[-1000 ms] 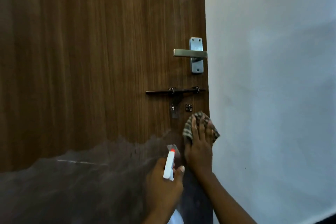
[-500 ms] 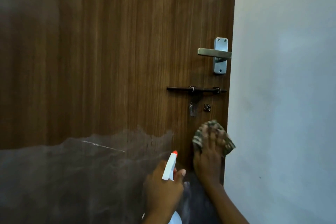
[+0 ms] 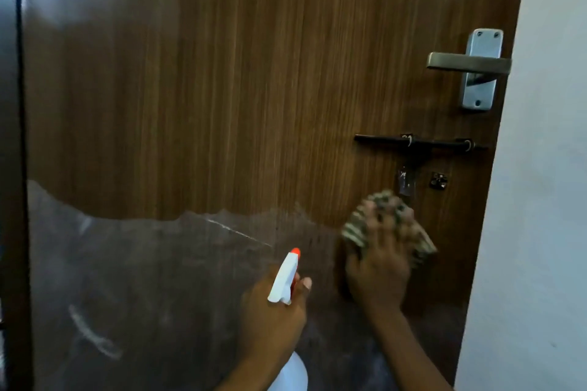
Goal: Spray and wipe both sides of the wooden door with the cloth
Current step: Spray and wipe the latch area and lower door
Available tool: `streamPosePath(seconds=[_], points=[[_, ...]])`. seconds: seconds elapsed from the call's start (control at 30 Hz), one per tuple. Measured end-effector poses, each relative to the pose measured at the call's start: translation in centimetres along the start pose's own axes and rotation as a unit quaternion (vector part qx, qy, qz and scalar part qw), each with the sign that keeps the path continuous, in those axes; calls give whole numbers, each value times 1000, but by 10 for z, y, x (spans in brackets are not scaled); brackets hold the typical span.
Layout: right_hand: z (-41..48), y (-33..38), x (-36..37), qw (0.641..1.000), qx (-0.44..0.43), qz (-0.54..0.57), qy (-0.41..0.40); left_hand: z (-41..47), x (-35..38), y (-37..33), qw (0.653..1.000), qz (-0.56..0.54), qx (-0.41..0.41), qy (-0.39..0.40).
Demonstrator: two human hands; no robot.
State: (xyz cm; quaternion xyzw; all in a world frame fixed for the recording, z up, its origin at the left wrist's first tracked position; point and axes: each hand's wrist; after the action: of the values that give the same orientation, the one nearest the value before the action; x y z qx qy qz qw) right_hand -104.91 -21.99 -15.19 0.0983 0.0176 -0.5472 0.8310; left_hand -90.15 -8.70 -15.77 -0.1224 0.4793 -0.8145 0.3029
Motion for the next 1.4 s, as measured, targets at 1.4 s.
streamPosePath(seconds=[1.4], points=[[-98,139,61,956,-280,-72,41,95,-207,136,998,62,6,-14]])
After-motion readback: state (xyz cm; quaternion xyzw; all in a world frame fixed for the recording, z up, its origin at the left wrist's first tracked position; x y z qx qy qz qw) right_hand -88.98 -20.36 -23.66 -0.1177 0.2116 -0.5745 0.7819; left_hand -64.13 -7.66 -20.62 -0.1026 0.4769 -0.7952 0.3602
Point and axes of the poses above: each hand's wrist, its own z-axis towards the middle knuckle, its own x-axis out of the palm, y = z × x, and after that the axes turned 6 degrees about -y, right-handed
